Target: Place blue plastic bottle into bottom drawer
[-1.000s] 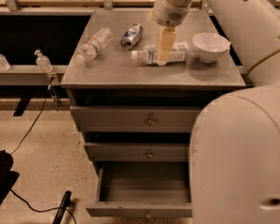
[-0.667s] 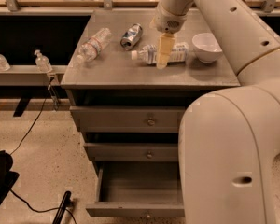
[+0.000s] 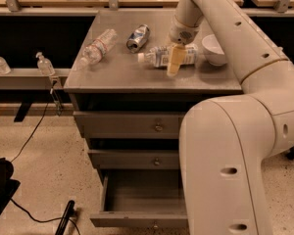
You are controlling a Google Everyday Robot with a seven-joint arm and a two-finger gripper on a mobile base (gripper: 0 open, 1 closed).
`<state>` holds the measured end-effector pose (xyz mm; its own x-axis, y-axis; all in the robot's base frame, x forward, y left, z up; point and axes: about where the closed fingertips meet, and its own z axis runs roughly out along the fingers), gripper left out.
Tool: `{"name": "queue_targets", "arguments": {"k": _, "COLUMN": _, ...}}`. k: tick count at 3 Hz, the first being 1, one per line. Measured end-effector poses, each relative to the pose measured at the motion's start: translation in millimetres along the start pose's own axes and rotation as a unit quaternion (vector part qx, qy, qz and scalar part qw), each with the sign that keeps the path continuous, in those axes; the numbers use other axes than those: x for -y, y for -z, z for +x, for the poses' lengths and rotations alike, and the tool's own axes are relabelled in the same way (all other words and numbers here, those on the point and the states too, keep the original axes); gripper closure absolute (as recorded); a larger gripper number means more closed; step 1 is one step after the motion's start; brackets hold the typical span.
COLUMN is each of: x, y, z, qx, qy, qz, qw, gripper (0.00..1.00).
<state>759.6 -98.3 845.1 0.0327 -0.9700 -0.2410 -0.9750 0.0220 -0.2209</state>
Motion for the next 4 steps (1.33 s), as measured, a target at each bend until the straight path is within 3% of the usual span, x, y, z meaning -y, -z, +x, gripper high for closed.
{"name": "queue_targets", "arguments": {"k": 1, "x": -4.8, "y": -5.1, "z": 3.5, "qx": 0.005, "qy": 0.001, "qz": -0.014, "qw": 0.9999, "gripper": 0.44}}
{"name": "queue_targets", "arguments": {"k": 2, "x": -20.1, "y": 10.0, "z": 7.9, "qx": 0.019, "qy": 0.007, "qz": -0.027, "qw": 0.9995, "gripper": 0.69}}
{"name": "queue_targets", "arguments": {"k": 3, "x": -48.1, "y": 58.4, "z": 3.2, "qx": 0.047, "qy": 0.015, "qz": -0.015, "qw": 0.9987, "gripper": 0.98}}
{"name": "queue_targets", "arguments": {"k": 4, "x": -107.1, "y": 127.7, "z": -8.6, "qx": 0.089, "qy": 0.004, "qz": 0.039, "qw": 0.9952, "gripper": 1.00}}
